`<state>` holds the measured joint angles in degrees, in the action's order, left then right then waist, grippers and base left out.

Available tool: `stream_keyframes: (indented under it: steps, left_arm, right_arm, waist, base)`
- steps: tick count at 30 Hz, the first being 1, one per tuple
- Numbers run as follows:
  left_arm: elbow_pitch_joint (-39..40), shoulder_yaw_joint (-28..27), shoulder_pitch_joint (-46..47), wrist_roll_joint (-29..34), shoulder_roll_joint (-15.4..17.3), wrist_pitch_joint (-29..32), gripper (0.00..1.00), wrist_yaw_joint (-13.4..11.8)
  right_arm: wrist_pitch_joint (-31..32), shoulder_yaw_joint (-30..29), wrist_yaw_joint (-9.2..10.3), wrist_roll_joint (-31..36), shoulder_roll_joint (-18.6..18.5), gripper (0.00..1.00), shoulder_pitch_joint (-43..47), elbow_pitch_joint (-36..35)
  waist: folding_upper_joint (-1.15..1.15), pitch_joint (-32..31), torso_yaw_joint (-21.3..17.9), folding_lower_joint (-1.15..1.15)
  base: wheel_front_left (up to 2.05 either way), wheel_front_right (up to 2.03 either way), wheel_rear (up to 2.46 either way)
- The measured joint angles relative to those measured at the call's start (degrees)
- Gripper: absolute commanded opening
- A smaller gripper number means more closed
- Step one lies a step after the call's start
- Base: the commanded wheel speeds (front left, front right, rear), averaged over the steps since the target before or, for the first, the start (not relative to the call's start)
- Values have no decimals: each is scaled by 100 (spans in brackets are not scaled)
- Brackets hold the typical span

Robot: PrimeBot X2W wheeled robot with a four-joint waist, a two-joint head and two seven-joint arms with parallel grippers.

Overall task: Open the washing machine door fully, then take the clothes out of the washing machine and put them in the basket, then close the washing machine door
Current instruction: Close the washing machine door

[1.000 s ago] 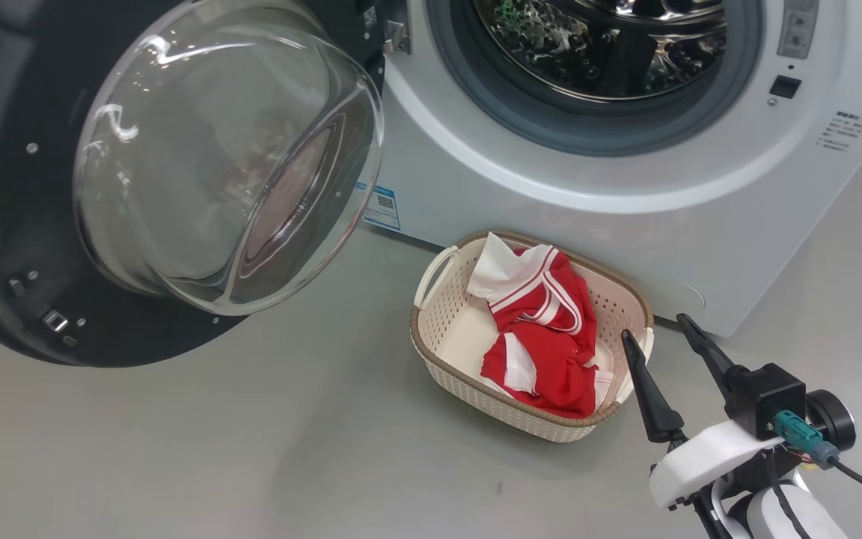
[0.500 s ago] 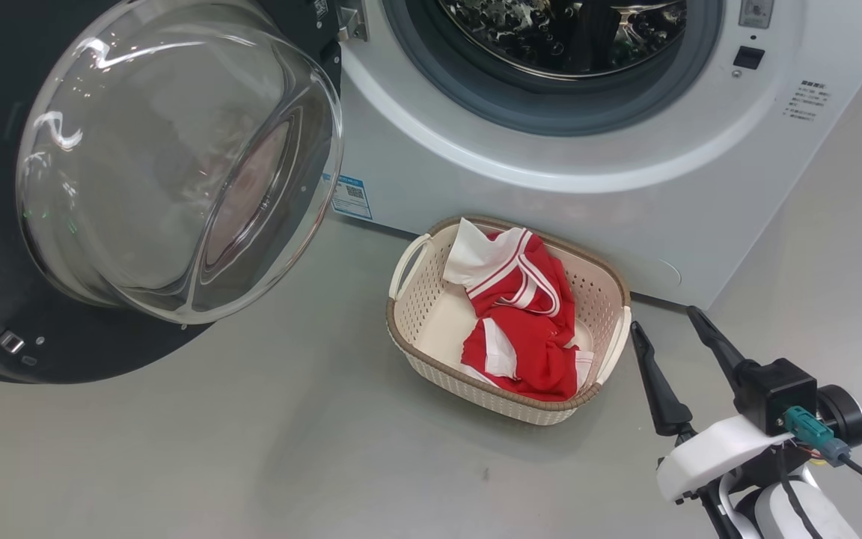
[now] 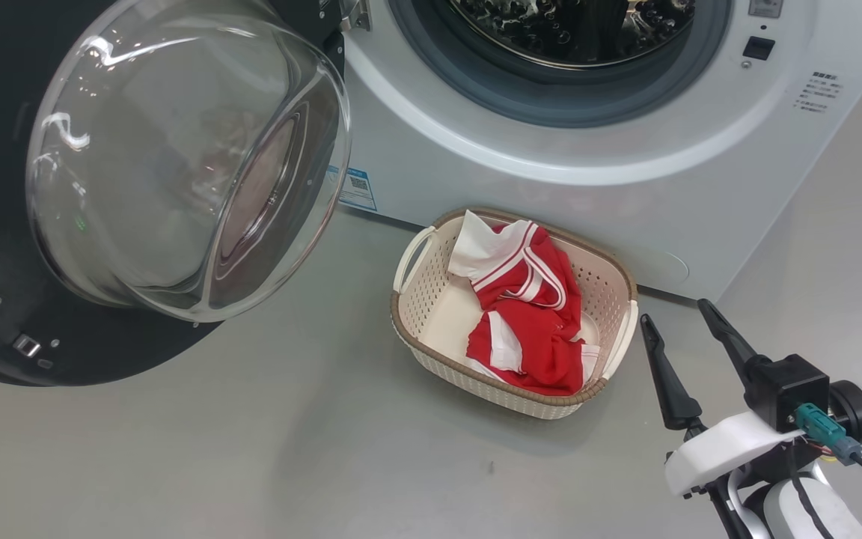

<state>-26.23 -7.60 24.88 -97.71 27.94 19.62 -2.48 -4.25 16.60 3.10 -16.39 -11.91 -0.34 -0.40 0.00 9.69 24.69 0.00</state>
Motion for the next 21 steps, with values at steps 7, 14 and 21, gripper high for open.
stream_keyframes:
  steps: [7,14,21]
  left_arm:
    - [-7,216,13,-57,48,505,0,356]
    - [151,387,12,-182,-89,936,0,703]
    - [398,545,-18,-394,-181,1347,0,834]
  right_arm:
    - [0,-53,13,44,-69,100,18,-86]
    - [18,-48,14,49,-85,100,19,-107]
    - [18,-37,14,48,-81,100,37,-109]
  waist:
    - [0,42,125,0]
    - [0,88,260,0]
    - [0,79,329,0]
  base:
    - [0,0,0]
    - [0,0,0]
    - [0,0,0]
